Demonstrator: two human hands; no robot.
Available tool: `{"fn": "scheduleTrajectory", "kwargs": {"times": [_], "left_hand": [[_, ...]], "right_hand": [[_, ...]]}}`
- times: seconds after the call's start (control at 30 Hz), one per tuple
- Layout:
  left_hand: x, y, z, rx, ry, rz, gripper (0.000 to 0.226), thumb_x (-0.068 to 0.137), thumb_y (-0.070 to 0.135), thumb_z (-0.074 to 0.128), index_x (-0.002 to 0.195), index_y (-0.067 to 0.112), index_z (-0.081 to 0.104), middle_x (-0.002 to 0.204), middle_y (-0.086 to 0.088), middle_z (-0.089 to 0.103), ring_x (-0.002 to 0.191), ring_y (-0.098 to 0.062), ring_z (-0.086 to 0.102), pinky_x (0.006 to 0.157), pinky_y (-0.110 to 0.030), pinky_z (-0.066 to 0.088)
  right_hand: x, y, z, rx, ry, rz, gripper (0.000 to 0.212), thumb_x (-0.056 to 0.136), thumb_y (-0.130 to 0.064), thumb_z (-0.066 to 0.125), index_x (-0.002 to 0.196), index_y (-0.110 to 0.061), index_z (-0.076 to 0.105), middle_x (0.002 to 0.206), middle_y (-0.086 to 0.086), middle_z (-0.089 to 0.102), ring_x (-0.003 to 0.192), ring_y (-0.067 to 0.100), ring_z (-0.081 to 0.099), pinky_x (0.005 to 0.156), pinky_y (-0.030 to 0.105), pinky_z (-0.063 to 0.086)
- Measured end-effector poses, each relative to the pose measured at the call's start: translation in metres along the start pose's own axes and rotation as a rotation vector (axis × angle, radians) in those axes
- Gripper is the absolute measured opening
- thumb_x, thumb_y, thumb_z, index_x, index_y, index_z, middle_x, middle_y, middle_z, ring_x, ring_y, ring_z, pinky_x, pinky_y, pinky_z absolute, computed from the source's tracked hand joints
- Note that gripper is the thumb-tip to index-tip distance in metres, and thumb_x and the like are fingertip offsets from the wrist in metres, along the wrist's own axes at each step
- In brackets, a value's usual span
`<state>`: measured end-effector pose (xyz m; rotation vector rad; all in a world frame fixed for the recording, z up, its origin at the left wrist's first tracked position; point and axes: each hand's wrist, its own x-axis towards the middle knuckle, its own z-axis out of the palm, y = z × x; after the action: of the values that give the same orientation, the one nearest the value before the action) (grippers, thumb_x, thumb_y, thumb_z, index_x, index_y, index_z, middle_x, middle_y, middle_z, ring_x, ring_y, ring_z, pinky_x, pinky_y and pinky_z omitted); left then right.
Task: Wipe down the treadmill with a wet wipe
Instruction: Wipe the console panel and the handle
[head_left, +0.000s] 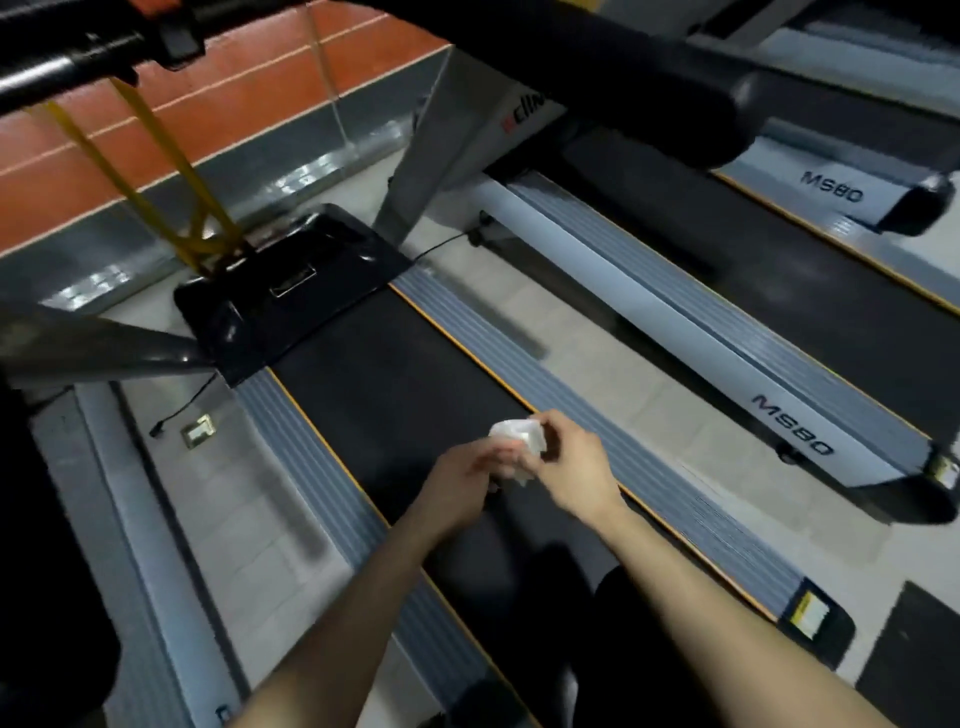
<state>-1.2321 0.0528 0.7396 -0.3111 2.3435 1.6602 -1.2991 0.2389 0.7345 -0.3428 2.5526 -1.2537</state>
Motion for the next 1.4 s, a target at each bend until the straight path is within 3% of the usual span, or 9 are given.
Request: {"fn": "scheduleTrajectory", "kwargs": {"times": [0.1, 0.33, 0.43, 0.53, 0.63, 0.8, 0.93, 1.17, 1.4], "left_hand": [[0.015, 0.067, -0.005, 0.282, 0.062, -0.009, 0.053, 0.078, 0.023, 0.043, 0.118, 0.034, 0.076, 0.116, 0.009, 0.079, 0.112, -0.013, 0.074, 0.102, -0.037, 0.057], [0.005, 0.190, -0.078, 0.450, 0.193, -0.110, 0.028, 0.099, 0.022, 0.062, 0.124, 0.027, 0.073, 0.115, 0.010, 0.077, 0.106, -0.009, 0.072, 0.100, -0.037, 0.057], [-0.004, 0.221, -0.118, 0.423, 0.275, -0.134, 0.024, 0.103, 0.025, 0.064, 0.126, 0.028, 0.071, 0.114, 0.011, 0.077, 0.104, -0.007, 0.072, 0.099, -0.035, 0.058], [-0.013, 0.239, -0.164, 0.472, 0.365, -0.163, 0.025, 0.105, 0.032, 0.058, 0.128, 0.034, 0.068, 0.112, 0.014, 0.075, 0.102, -0.006, 0.071, 0.095, -0.036, 0.059], [-0.015, 0.248, -0.214, 0.599, 0.478, -0.227, 0.029, 0.105, 0.032, 0.052, 0.131, 0.036, 0.065, 0.117, 0.014, 0.073, 0.105, -0.011, 0.070, 0.092, -0.037, 0.059], [0.023, 0.246, -0.318, 0.798, 0.655, -0.232, 0.031, 0.100, 0.033, 0.053, 0.129, 0.034, 0.065, 0.120, 0.011, 0.069, 0.106, -0.018, 0.069, 0.091, -0.041, 0.058], [0.063, 0.252, -0.412, 0.798, 0.724, -0.232, 0.034, 0.101, 0.033, 0.055, 0.134, 0.029, 0.064, 0.127, 0.006, 0.068, 0.113, -0.020, 0.068, 0.097, -0.041, 0.056], [0.116, 0.272, -0.554, 0.787, 0.745, -0.293, 0.034, 0.099, 0.033, 0.058, 0.132, 0.029, 0.062, 0.128, 0.003, 0.068, 0.118, -0.026, 0.065, 0.099, -0.042, 0.053], [0.168, 0.296, -0.660, 0.880, 0.769, -0.320, 0.029, 0.098, 0.033, 0.057, 0.126, 0.030, 0.063, 0.123, 0.000, 0.069, 0.111, -0.027, 0.068, 0.091, -0.042, 0.057]], "right_hand": [[0.025, -0.004, -0.055, -0.003, -0.068, -0.002, 0.012, 0.092, -0.030, 0.078, 0.094, -0.034, 0.067, 0.079, -0.008, 0.073, 0.073, 0.005, 0.067, 0.070, 0.034, 0.054], [0.088, -0.100, -0.158, 0.143, -0.136, 0.052, 0.008, 0.094, -0.019, 0.075, 0.094, -0.026, 0.071, 0.073, -0.009, 0.061, 0.060, 0.005, 0.056, 0.063, 0.028, 0.050], [0.125, -0.163, -0.161, 0.195, -0.195, -0.039, 0.010, 0.088, -0.038, 0.075, 0.089, -0.031, 0.068, 0.072, 0.003, 0.061, 0.070, 0.027, 0.067, 0.070, 0.052, 0.062], [0.177, -0.202, -0.138, 0.242, -0.276, -0.079, 0.047, 0.081, -0.062, 0.077, 0.094, -0.020, 0.061, 0.082, 0.024, 0.057, 0.078, 0.051, 0.064, 0.068, 0.067, 0.058], [0.208, -0.259, -0.117, 0.259, -0.325, -0.140, 0.010, 0.092, -0.034, 0.073, 0.091, -0.028, 0.065, 0.072, 0.009, 0.062, 0.068, 0.040, 0.060, 0.062, 0.048, 0.058], [0.274, -0.345, -0.076, 0.200, -0.366, -0.278, 0.026, 0.096, -0.016, 0.077, 0.098, -0.037, 0.063, 0.061, -0.020, 0.059, 0.059, 0.000, 0.054, 0.066, 0.025, 0.048], [0.335, -0.407, -0.042, 0.136, -0.377, -0.266, 0.032, 0.091, -0.018, 0.083, 0.109, -0.036, 0.065, 0.062, -0.017, 0.062, 0.062, 0.007, 0.063, 0.071, 0.039, 0.056], [0.442, -0.513, 0.001, 0.048, -0.317, -0.351, 0.024, 0.085, -0.018, 0.084, 0.103, -0.030, 0.072, 0.069, -0.018, 0.068, 0.067, 0.005, 0.063, 0.068, 0.027, 0.050], [0.568, -0.615, 0.036, -0.054, -0.216, -0.529, 0.017, 0.083, -0.024, 0.077, 0.099, -0.025, 0.072, 0.075, -0.009, 0.070, 0.074, 0.016, 0.066, 0.071, 0.032, 0.048]]}}
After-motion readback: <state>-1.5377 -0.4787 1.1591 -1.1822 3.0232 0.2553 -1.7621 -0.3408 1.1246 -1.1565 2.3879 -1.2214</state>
